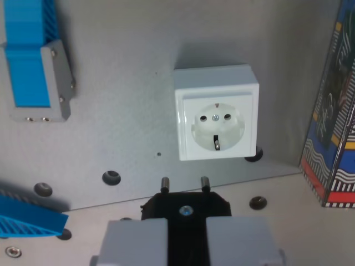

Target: Move above the white socket

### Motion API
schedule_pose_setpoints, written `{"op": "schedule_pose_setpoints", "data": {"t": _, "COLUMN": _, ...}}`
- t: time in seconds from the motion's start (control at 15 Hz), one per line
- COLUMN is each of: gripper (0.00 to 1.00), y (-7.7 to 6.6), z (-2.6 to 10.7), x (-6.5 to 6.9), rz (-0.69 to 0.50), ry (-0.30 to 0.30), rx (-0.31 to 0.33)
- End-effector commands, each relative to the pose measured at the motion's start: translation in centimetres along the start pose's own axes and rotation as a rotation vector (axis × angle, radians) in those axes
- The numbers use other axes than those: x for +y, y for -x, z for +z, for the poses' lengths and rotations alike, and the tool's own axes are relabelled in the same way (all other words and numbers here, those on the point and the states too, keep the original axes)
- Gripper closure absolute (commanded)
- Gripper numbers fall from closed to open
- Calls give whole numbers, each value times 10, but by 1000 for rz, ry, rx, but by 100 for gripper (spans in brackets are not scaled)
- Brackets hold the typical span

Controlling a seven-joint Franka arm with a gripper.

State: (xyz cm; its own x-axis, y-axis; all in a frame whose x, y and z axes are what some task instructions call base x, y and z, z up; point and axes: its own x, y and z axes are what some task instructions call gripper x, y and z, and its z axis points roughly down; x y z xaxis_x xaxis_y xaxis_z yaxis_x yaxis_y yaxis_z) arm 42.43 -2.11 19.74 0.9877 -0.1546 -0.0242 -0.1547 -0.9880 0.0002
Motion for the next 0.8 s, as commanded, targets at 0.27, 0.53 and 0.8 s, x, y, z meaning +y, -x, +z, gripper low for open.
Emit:
{"op": "schedule_pose_setpoints", "data": {"t": 0.27, "gripper": 100, "y": 6, "z": 28, "x": 12, "rz": -37, "ry": -5, "rx": 92}}
{"op": "schedule_pose_setpoints", "data": {"t": 0.53, "gripper": 100, "y": 10, "z": 44, "x": 16, "rz": -42, "ry": -6, "rx": 93}}
{"op": "schedule_pose_setpoints", "data": {"t": 0.8, "gripper": 100, "y": 13, "z": 59, "x": 21, "rz": -42, "ry": -9, "rx": 92}}
